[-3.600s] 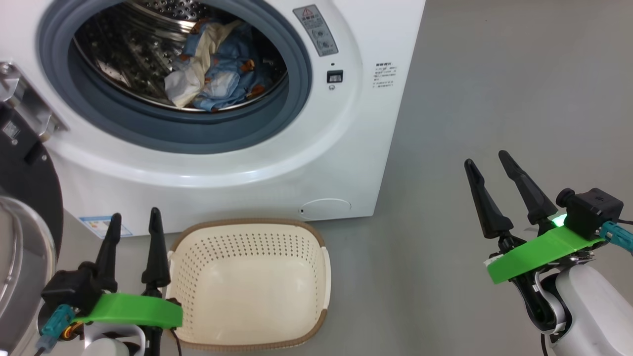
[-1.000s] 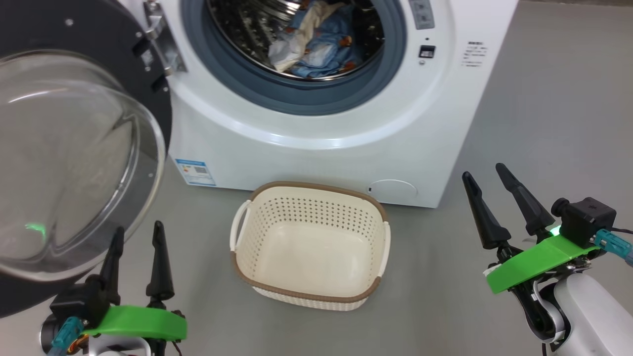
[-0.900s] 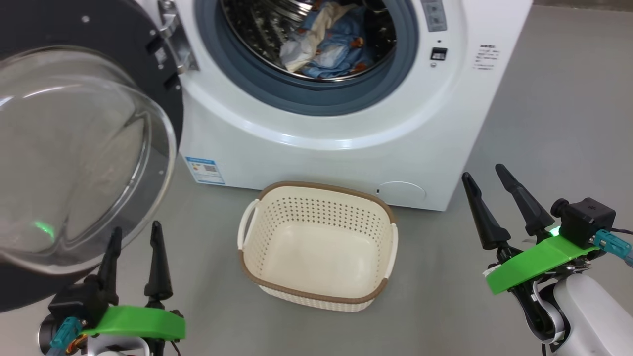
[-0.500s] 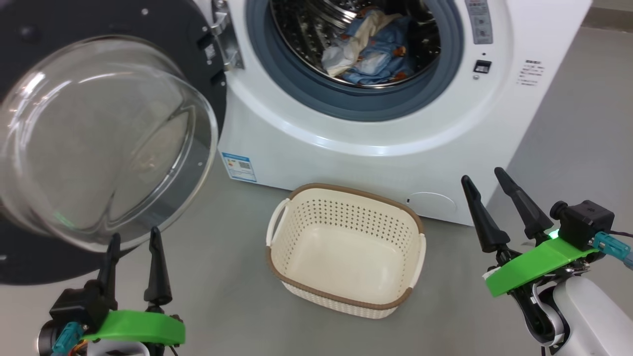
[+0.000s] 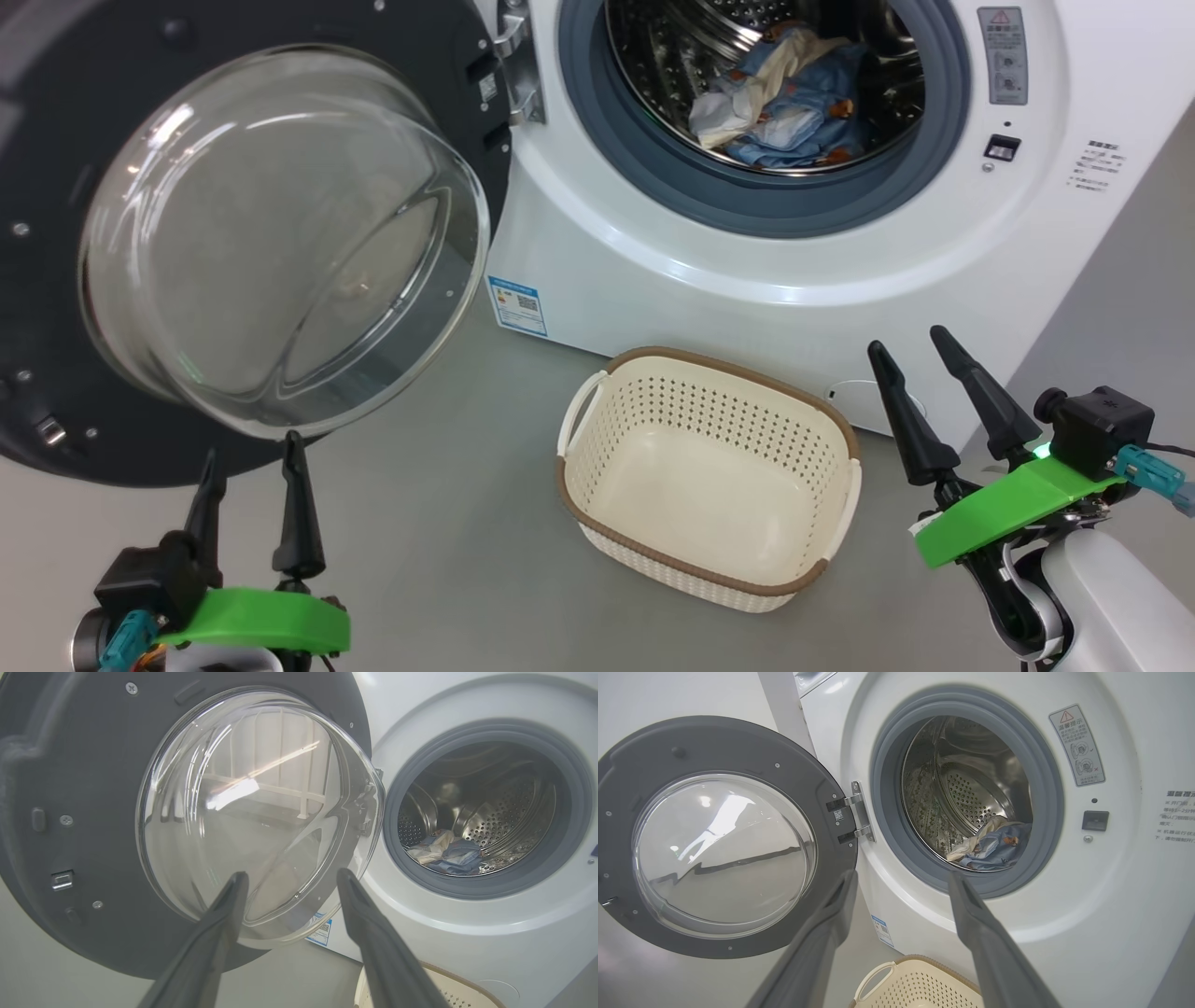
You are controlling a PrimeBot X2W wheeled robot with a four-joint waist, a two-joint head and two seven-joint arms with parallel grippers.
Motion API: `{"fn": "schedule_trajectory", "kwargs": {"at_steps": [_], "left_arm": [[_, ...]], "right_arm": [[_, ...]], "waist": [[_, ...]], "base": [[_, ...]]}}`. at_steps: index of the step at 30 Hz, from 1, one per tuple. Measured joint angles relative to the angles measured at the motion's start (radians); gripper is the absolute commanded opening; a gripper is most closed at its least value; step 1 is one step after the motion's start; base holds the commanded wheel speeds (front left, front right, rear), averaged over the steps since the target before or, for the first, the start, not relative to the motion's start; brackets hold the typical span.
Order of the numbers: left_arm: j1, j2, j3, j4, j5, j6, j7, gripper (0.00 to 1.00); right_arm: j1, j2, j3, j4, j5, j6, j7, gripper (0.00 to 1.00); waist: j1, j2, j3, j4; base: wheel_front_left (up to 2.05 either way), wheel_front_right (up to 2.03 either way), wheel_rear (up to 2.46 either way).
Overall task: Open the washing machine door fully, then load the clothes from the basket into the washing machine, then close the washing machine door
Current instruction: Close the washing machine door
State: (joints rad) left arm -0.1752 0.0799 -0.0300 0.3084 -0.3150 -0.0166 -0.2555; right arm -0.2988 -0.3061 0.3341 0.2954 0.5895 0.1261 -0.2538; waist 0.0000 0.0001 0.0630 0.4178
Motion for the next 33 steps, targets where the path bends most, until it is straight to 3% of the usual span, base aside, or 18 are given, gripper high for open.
{"fn": "schedule_trajectory", "kwargs": {"at_steps": [15,33], "left_arm": [[0.016,0.001,-0.001,0.001,-0.001,0.006,0.000,1.00],[0.016,0.004,-0.004,0.000,-0.008,0.017,0.000,1.00]], "right_arm": [[0.002,0.001,0.011,0.002,0.001,0.000,0.000,1.00],[0.002,0.000,0.022,0.004,0.010,0.000,0.000,1.00]], "waist": [[0.0000,0.0000,-0.015,0.046],[0.0000,0.0000,-0.015,0.028]], "base": [[0.00,0.00,0.00],[0.00,0.00,0.00]]}}
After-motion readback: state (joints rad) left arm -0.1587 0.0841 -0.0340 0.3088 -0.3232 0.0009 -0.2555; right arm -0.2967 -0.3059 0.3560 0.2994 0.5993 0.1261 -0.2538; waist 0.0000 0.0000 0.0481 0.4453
